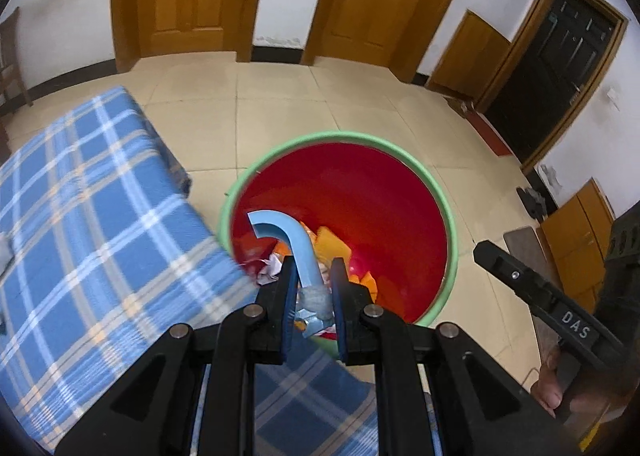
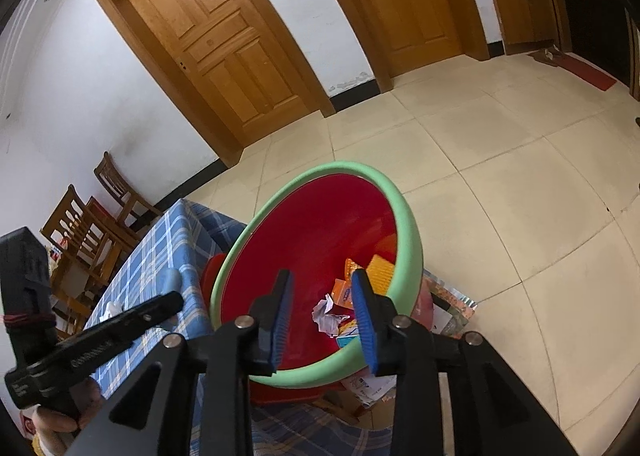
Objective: Collect trash
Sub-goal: 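Open both grippers to drop the corn toy and hook into the bin, then move both tools back over the table toward the figure toy and foam bag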
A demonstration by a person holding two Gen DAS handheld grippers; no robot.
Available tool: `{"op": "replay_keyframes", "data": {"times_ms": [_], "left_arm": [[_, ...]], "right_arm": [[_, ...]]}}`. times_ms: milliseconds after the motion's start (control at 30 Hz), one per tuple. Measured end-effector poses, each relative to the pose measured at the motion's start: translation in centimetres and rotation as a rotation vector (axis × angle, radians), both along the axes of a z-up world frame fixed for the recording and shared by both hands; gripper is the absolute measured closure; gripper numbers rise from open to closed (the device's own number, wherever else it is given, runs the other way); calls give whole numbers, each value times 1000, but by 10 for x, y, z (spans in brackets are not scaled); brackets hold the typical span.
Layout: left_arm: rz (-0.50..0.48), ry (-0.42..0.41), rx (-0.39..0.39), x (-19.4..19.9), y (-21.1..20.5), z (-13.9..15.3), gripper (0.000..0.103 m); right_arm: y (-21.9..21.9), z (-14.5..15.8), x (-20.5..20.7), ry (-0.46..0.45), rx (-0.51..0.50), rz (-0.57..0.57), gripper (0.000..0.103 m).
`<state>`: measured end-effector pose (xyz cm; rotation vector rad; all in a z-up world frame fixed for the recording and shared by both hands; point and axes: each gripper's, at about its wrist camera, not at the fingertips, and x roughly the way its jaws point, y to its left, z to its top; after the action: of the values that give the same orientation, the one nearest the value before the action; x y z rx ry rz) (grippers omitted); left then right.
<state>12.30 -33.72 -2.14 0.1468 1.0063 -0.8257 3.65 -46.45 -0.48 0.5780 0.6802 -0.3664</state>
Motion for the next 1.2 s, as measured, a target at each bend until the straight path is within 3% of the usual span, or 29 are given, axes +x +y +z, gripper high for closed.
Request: {"op": "replay_keyframes", "data": {"times_ms": [200,267,467,667,1200], "left_arm": [[-34,20,3,-1,-12,-6,85],[-34,16,4,-4,-12,-5,68],[-17,-19,6,-8,-6,1,59],[56,-36,20,-3,15,5,42],[290,-74,41,16,98,14,39]], "right_arm": [[-4,0,-3,4,-6,-17,66],[-4,-1,-3,5,-2,-19,65],[-2,0,-3,-1,4,-7,64],[3,5,-3,-20,1,6,45],[31,13,6,-46,13,74,24]]}}
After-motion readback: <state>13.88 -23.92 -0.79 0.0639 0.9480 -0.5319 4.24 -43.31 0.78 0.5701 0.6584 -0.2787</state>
